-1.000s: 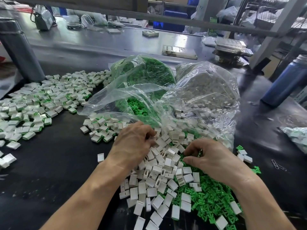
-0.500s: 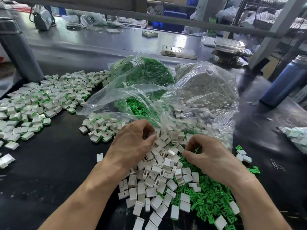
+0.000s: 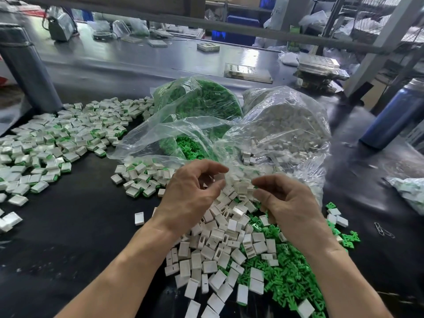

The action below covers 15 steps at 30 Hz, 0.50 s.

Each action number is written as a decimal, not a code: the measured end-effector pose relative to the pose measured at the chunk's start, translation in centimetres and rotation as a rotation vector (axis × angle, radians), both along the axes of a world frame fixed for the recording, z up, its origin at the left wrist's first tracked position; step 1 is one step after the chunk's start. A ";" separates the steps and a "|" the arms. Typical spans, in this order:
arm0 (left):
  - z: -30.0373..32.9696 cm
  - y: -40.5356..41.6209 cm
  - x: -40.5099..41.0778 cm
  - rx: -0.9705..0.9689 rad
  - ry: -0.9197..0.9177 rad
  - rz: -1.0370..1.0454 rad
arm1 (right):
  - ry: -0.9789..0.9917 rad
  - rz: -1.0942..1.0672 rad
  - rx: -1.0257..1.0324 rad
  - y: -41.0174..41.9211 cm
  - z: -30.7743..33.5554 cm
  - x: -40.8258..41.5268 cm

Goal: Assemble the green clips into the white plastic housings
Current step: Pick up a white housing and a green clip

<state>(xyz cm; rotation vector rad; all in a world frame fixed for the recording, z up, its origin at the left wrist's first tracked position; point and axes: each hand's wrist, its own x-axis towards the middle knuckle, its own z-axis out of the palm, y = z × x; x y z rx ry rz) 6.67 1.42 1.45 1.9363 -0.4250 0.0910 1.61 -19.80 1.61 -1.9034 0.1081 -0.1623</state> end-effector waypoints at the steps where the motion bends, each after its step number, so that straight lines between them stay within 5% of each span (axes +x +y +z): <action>1: 0.0 -0.1 0.0 -0.024 0.008 -0.009 | -0.011 0.002 0.017 0.2 0.0 0.0; 15: -0.1 -0.7 -0.1 -0.201 0.118 -0.152 | -0.155 0.055 0.212 1.2 0.2 -0.2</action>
